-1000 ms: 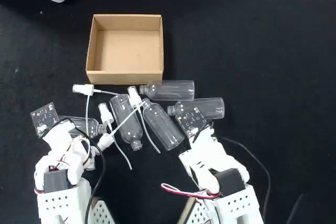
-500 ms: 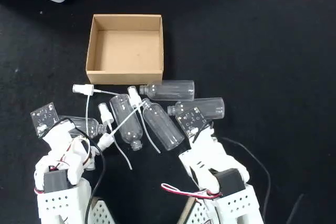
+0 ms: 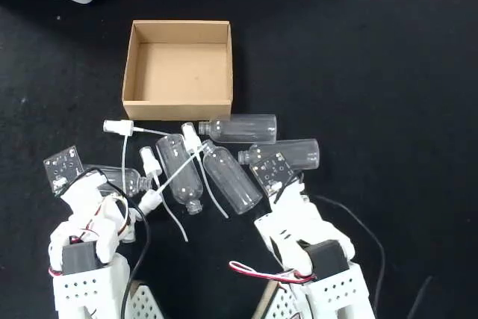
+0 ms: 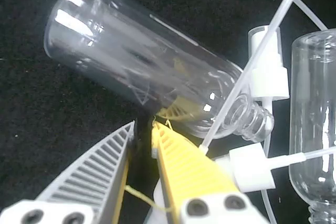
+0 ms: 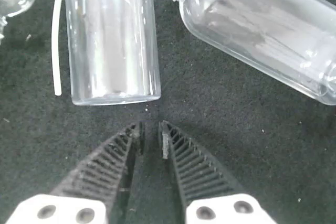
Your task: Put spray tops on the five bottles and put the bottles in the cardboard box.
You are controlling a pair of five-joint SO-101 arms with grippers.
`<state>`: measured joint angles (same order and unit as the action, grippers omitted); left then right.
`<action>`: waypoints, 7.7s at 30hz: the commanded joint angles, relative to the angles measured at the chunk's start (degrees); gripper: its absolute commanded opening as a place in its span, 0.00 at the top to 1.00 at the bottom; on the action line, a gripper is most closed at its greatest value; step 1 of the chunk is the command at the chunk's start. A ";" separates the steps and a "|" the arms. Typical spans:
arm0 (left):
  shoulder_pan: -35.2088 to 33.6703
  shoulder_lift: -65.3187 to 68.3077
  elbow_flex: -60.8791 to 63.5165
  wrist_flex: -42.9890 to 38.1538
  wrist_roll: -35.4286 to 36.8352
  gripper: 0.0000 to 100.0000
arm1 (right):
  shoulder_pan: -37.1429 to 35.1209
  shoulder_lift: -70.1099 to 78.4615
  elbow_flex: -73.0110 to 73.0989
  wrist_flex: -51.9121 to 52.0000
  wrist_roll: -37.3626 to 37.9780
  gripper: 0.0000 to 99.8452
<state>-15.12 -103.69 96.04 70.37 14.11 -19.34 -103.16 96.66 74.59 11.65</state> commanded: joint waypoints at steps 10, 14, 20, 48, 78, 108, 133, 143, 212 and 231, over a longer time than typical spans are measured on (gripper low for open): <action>-0.57 -0.53 1.36 0.35 -0.26 0.95 | 1.32 -5.58 -0.22 0.26 0.18 0.98; -0.57 -0.53 1.36 0.35 -0.26 0.95 | 1.32 -5.58 -0.22 0.26 0.18 0.98; -0.57 -0.53 1.36 0.35 -0.26 0.95 | 1.32 -5.58 -0.22 0.26 0.18 0.98; -0.48 -0.53 1.36 0.35 -0.35 0.95 | 1.32 -5.58 -0.22 0.26 0.18 0.98; -0.66 -0.79 1.10 -0.44 -0.44 0.95 | 1.32 -5.58 -0.22 0.26 0.18 0.98; -0.84 -0.79 -4.00 2.46 -36.40 0.95 | 9.05 -5.49 -7.34 -1.76 0.35 0.98; -0.84 -0.79 -1.80 1.05 -39.91 0.95 | 17.93 -3.65 -31.34 -3.78 17.14 0.91; -0.84 -0.79 -1.19 0.97 -39.91 0.94 | 17.93 19.12 -45.05 -2.81 16.70 0.83; -7.69 -0.79 -1.63 0.97 -35.96 0.73 | -16.26 93.76 -71.16 -8.09 -1.76 0.72; -7.69 -0.79 -1.45 0.97 -36.04 0.73 | -18.29 102.02 -71.08 -10.99 -1.76 0.72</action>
<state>-22.07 -104.40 95.34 72.13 -22.20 -36.84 -0.92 25.71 64.92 10.33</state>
